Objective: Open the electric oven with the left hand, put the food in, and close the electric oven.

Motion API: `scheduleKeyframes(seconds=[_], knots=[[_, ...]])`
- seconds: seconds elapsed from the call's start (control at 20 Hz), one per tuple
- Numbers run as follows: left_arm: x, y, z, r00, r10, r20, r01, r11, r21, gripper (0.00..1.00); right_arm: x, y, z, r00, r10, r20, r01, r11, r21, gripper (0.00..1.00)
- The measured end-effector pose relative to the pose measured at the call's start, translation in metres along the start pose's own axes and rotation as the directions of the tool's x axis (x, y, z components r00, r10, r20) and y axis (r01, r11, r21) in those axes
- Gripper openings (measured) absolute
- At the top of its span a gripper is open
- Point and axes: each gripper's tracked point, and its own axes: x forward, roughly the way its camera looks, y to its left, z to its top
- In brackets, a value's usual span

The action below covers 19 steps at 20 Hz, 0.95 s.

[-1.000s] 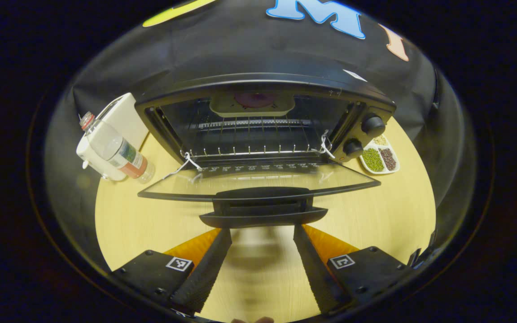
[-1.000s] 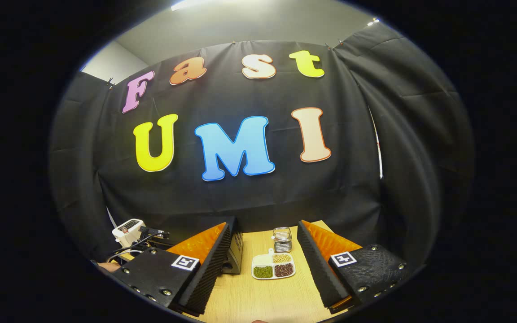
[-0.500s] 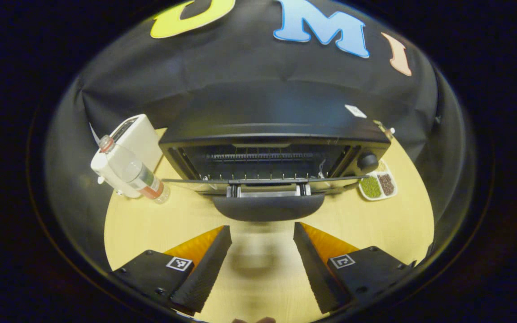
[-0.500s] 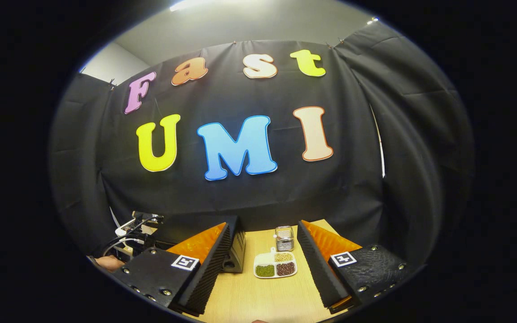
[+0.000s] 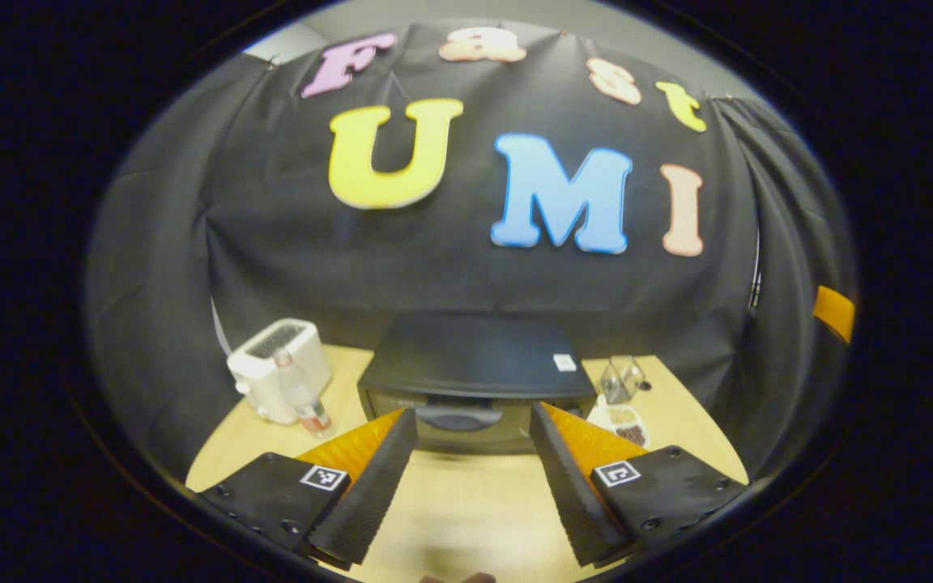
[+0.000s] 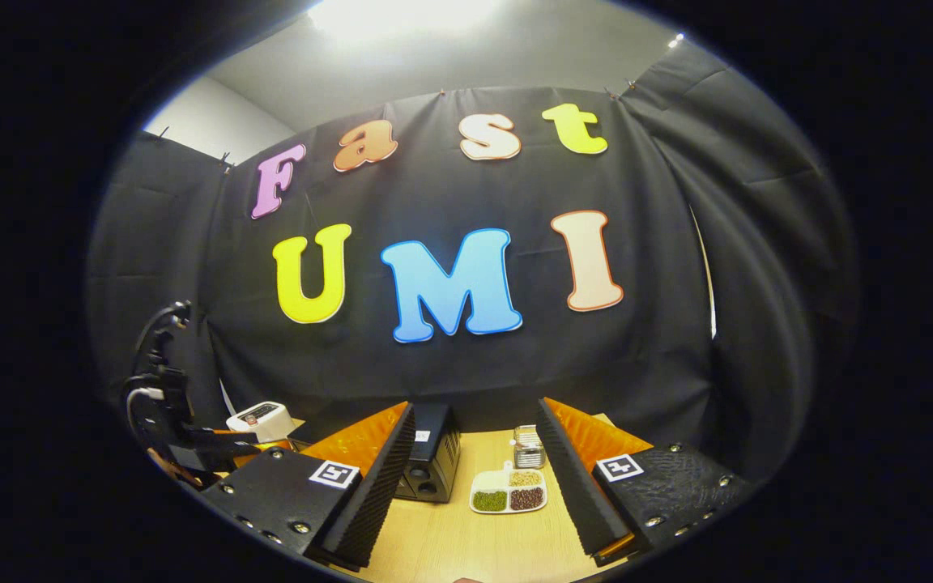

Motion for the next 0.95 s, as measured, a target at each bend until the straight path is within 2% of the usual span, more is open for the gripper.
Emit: scheduleKeyframes(seconds=[0.1,0.25,0.35,0.4,0.45,0.5,0.55,0.6,0.75,0.95], knots=[[-0.037,-0.006,0.046,0.991,0.020,0.131,-0.023,1.000,0.016,0.98,0.000,0.004,0.013,0.999,0.016,0.030,-0.016,1.000,-0.006,0.91],[-0.087,-0.016,0.108,0.956,0.035,0.292,-0.034,0.999,-0.008,0.98,-0.002,0.017,0.026,0.997,0.055,0.062,-0.054,0.998,-0.010,0.91],[-0.111,-0.017,0.132,0.938,0.028,0.346,-0.021,0.999,-0.024,0.96,-0.005,0.025,0.027,0.996,0.068,0.054,-0.068,0.998,0.001,0.91],[-0.118,-0.014,0.137,0.934,0.031,0.355,-0.023,0.999,-0.025,0.94,-0.006,0.028,0.028,0.997,0.065,0.052,-0.066,0.998,0.010,0.91],[-0.118,-0.014,0.138,0.932,0.021,0.361,-0.014,1.000,-0.021,0.98,-0.008,0.030,0.029,0.997,0.058,0.051,-0.059,0.998,0.016,0.91],[-0.117,-0.013,0.136,0.934,0.010,0.358,-0.004,1.000,-0.019,0.95,-0.010,0.031,0.031,0.998,0.044,0.053,-0.045,0.999,0.017,0.91],[-0.116,-0.012,0.132,0.939,-0.005,0.343,0.013,1.000,-0.022,0.98,-0.012,0.033,0.033,0.998,0.029,0.051,-0.030,0.999,0.018,0.91],[-0.114,-0.010,0.126,0.947,-0.023,0.319,0.033,0.999,-0.026,0.95,-0.015,0.038,0.034,0.999,0.025,0.045,-0.026,0.999,0.021,0.91],[-0.113,0.004,0.116,0.955,-0.055,0.291,0.067,0.997,-0.034,0.98,-0.021,0.051,0.041,0.999,0.010,0.054,-0.011,1.000,0.025,0.91],[-0.111,0.012,0.121,0.947,-0.087,0.310,0.118,0.990,-0.083,0.98,-0.029,0.071,0.045,0.998,-0.005,0.066,0.003,1.000,0.029,0.91]])
